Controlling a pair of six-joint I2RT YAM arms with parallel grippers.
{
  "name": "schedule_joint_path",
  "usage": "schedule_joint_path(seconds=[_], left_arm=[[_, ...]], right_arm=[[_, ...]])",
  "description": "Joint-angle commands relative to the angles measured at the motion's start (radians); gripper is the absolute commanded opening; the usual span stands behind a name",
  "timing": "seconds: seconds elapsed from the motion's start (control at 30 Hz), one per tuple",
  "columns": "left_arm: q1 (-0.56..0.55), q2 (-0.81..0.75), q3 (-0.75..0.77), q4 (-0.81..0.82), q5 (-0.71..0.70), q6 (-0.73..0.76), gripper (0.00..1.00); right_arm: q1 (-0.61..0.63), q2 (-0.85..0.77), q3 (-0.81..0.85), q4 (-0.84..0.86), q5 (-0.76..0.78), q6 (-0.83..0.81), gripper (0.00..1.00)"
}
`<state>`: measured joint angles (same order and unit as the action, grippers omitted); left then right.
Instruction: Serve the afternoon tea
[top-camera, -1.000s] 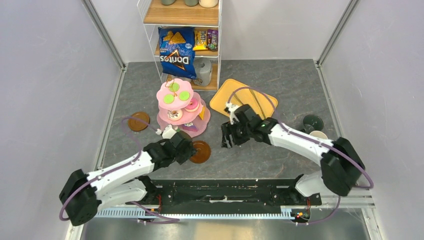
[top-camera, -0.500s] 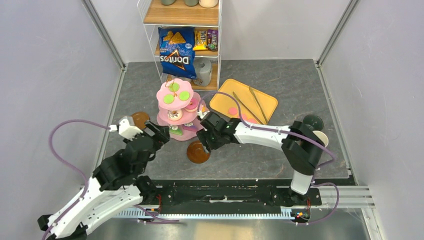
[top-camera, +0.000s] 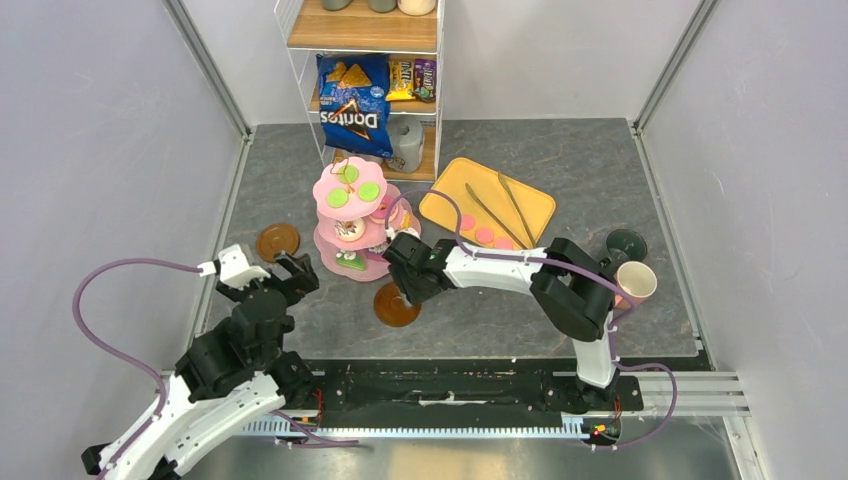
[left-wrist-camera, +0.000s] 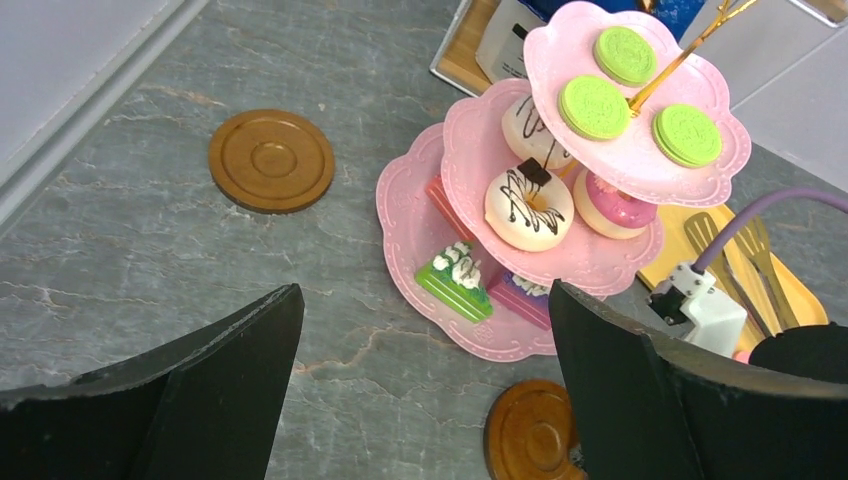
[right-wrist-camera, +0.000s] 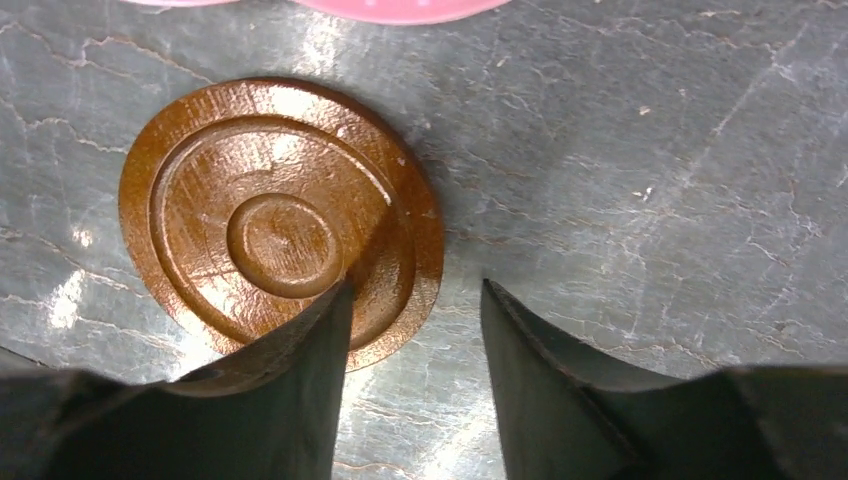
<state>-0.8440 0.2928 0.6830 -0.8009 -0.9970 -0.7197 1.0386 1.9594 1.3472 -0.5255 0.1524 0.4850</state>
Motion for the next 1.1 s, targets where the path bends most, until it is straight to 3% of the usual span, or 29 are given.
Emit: schedule_joint_path(seconds=[0.0,0.27,0.47,0.8,1.07], left_arm=[[-0.003,-0.015,0.028,0.019,-0.077,0.071,1.0],[-0.003,-0.054,0.039,0.003,-0.084,0.155,1.0],[-0.002,-0.061,0.033,0.012,-0.101,0.173,1.0],[-0.001,-0.043,0.038,-0.005,-0.108,0.16,0.99],[0.0,-0.045,0.042,-0.022,-0.114,0.143,0.99]], right_arm=[[-0.038,0.011,-0.008,-0.082,0.121,0.042,0.53],[-0.19,-0.037,-0.093,-0.077,0.112,0.045,0.41],[-0.21,-0.07,-0.084,-0.092,0.156,0.012,0.4],[-0.241,-0.128,-0.112,-0.035,0.044,0.022,0.41],[-0.263,-0.063,-0.118,-0.022,0.043,0.021,0.4]])
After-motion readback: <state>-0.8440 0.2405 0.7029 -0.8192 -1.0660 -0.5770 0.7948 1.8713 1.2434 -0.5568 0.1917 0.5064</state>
